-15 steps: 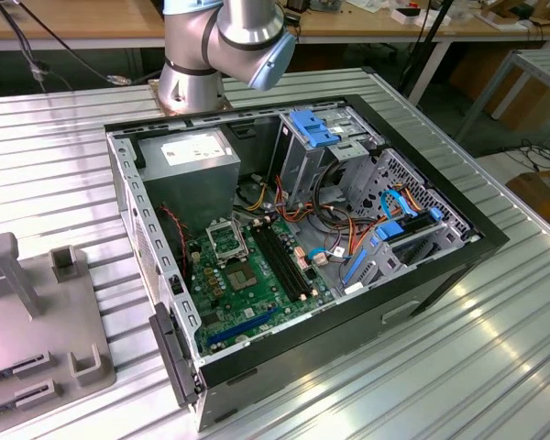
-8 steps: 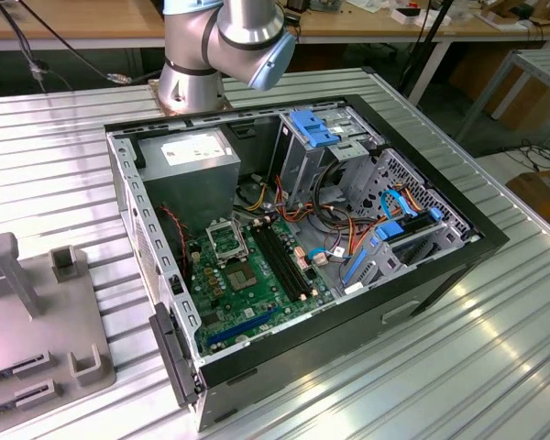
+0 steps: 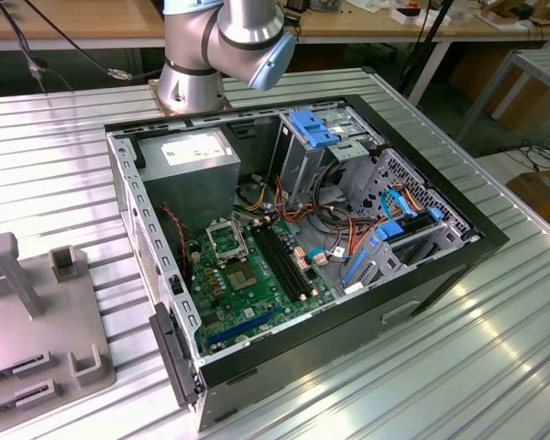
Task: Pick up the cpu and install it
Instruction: 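Pick up the cpu and move it towards the insertion slot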
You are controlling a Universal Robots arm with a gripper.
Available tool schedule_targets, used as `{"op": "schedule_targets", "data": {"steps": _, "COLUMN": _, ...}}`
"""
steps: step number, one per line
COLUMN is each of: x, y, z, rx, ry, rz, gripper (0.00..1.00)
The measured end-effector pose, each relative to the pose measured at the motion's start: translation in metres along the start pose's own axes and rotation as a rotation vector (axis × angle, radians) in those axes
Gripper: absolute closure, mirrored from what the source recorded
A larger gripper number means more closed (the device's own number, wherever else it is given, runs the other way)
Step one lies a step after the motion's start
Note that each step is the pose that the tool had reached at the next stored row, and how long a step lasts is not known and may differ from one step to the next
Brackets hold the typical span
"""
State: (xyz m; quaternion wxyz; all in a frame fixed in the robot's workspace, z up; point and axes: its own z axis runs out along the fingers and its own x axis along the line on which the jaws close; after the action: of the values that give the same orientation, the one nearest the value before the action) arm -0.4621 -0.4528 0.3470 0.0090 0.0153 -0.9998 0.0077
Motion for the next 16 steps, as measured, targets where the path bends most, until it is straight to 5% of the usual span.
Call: {"op": "schedule_targets", "data": {"steps": 16, "x": 0.0003, "y": -0.0002, "z": -0.0162, "rx": 0.0, "ry": 0.0003, "rz": 0.0, "gripper": 0.53}}
